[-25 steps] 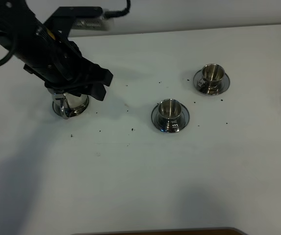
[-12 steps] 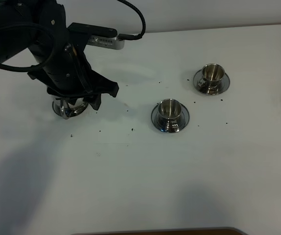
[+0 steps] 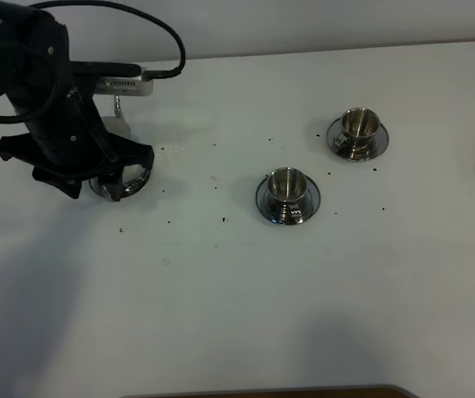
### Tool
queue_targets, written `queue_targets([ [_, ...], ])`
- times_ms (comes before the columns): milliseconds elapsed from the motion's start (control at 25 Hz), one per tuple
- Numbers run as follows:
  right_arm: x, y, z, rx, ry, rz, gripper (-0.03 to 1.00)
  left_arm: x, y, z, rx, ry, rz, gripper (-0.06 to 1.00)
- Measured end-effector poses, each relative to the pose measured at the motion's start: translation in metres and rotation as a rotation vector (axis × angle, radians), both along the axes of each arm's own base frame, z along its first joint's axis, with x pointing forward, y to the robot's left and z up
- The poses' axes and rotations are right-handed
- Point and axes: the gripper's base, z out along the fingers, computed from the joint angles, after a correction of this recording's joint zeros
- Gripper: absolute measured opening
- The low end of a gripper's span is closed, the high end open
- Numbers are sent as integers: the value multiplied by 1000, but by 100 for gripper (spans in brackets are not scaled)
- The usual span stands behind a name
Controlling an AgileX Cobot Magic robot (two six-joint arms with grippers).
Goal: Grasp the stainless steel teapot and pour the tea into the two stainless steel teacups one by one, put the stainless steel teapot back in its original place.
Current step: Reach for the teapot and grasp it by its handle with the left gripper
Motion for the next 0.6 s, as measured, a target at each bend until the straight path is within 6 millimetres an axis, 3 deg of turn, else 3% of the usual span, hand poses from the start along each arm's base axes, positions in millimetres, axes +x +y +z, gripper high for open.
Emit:
queue_targets([
  [160, 0, 0, 0, 0, 0, 0, 43, 0, 11, -14, -2, -16, 24, 54],
  [600, 0, 0, 0, 0, 0, 0, 43, 11, 17, -24, -17, -77, 40, 54],
])
